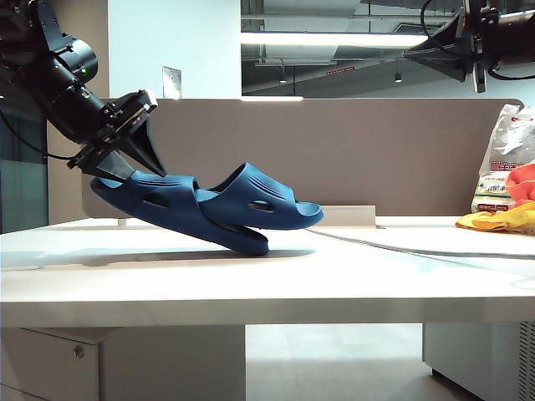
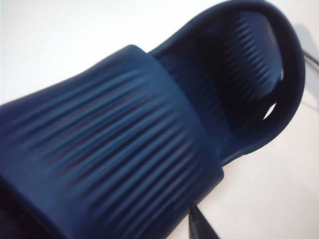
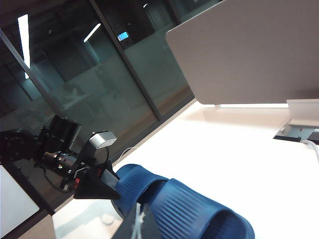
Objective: Interlock the pair of blue slippers on the table with their fronts facing up.
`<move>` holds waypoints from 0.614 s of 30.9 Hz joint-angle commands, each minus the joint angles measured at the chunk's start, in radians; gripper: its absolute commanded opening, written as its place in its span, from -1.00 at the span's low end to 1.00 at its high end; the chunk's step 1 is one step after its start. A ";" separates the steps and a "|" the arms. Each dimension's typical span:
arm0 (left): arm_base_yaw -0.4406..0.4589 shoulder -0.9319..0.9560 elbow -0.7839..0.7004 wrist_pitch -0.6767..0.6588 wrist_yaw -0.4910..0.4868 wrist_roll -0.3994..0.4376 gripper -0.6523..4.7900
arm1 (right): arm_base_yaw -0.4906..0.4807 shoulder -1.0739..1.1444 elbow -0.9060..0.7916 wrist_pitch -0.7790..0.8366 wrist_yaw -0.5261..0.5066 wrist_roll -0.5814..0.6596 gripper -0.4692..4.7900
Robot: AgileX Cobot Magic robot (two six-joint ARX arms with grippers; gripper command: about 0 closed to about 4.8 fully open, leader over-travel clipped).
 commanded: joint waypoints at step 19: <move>0.004 -0.006 0.004 -0.137 -0.226 -0.010 0.37 | 0.002 -0.005 0.004 -0.032 -0.034 -0.008 -0.79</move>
